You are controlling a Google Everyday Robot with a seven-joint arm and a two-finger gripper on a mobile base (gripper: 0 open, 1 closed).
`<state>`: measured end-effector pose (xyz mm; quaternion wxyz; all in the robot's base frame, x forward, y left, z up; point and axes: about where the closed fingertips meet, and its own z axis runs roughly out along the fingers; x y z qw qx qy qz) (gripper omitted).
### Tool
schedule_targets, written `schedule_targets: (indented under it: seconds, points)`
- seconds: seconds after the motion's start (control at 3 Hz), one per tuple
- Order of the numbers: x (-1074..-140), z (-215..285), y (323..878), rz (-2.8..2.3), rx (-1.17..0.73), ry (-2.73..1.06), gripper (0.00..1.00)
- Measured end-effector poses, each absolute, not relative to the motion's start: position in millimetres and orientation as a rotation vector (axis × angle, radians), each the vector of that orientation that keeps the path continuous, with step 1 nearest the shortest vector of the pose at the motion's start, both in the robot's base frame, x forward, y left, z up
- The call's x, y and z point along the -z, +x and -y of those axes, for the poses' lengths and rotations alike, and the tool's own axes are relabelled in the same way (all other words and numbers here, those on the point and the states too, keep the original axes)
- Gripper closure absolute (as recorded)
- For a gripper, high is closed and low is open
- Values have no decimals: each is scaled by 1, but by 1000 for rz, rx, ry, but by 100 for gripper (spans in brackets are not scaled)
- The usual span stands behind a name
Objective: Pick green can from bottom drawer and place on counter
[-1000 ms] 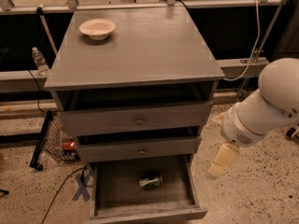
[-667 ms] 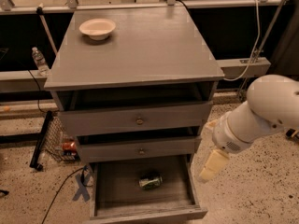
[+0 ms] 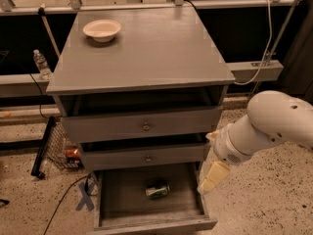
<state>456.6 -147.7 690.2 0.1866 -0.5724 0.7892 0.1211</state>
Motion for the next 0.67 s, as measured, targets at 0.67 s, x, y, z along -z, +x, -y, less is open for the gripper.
schedule_targets:
  seconds: [0.67]
  points:
    - [-625, 140, 467, -2214, -460, -1606, 0]
